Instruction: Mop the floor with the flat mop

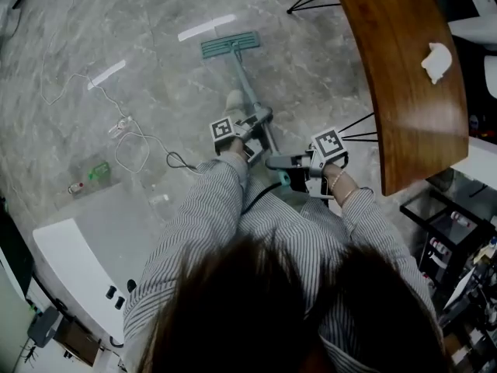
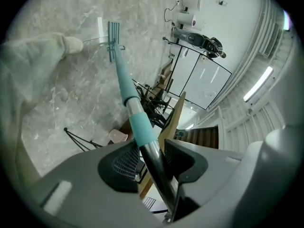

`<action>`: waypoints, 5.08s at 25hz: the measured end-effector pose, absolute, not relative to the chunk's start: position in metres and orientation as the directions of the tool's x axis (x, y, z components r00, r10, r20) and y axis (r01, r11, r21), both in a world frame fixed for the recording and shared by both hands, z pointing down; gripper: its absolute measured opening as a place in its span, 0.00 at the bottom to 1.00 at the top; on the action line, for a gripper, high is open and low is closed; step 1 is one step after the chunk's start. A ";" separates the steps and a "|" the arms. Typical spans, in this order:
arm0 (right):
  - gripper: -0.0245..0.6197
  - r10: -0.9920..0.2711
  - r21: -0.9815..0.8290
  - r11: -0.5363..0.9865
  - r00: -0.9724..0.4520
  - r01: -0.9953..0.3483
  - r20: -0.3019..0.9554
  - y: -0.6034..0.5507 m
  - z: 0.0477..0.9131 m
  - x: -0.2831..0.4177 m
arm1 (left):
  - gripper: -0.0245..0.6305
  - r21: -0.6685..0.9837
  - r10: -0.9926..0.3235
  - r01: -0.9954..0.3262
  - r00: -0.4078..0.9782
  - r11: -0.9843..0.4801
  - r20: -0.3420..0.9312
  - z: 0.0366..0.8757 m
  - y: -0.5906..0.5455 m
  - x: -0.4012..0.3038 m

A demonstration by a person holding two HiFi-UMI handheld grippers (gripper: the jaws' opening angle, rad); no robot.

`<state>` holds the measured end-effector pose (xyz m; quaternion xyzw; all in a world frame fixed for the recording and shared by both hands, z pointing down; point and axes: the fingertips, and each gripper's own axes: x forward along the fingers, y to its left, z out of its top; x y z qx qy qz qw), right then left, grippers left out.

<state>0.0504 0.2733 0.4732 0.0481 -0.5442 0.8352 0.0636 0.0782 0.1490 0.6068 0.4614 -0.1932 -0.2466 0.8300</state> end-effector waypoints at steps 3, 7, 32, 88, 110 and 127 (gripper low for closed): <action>0.32 0.074 -0.897 -0.402 -0.983 -0.183 0.167 0.203 0.482 0.022 | 0.29 0.862 -0.607 0.228 0.787 0.453 0.111 0.618 0.076 0.052; 0.32 0.032 -0.897 -0.400 -0.980 -0.191 0.195 0.085 0.493 -0.007 | 0.29 0.866 -0.614 0.184 0.771 0.465 0.166 0.629 -0.042 0.020; 0.26 -0.116 -0.851 -0.483 -0.949 -0.203 0.292 -0.168 0.526 -0.064 | 0.26 0.896 -0.520 0.047 0.827 0.442 0.213 0.658 -0.297 -0.038; 0.24 -0.044 -0.821 -0.550 -0.977 -0.151 0.209 0.316 0.493 0.069 | 0.22 0.855 -0.488 0.176 0.867 0.487 0.099 0.613 0.192 0.102; 0.26 -0.082 -0.848 -0.512 -0.975 -0.136 0.206 0.090 0.507 0.011 | 0.23 0.857 -0.631 0.287 0.774 0.428 0.056 0.627 -0.038 0.039; 0.26 -0.245 -0.839 -0.541 -0.945 -0.052 0.216 -0.198 0.517 -0.093 | 0.24 0.884 -0.524 0.096 0.833 0.457 0.180 0.646 -0.321 -0.059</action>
